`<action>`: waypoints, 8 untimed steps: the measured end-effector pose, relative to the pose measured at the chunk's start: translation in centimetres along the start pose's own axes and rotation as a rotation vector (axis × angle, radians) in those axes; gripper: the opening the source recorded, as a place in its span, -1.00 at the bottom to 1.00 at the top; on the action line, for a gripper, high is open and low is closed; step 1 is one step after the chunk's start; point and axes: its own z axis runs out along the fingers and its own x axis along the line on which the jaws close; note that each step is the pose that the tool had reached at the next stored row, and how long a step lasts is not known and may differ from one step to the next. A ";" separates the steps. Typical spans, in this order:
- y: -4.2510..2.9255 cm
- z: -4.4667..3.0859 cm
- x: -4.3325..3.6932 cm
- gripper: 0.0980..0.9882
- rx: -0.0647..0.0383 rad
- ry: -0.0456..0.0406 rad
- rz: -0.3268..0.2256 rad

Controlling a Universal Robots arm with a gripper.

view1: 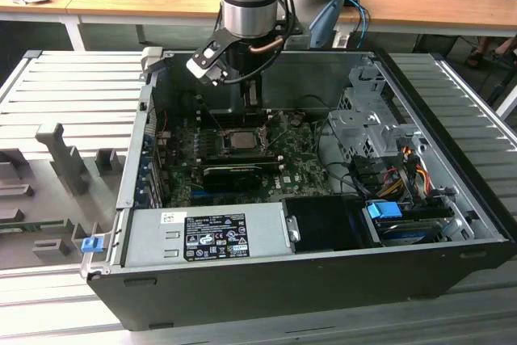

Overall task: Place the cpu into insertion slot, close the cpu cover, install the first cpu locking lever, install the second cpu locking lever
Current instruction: 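Close the cpu cover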

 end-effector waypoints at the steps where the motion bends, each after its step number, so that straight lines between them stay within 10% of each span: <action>1: 0.00 -0.01 0.00 -0.98 0.000 -0.0010 0.000; 8: 0.00 -0.04 0.06 -0.98 0.000 -0.0066 0.000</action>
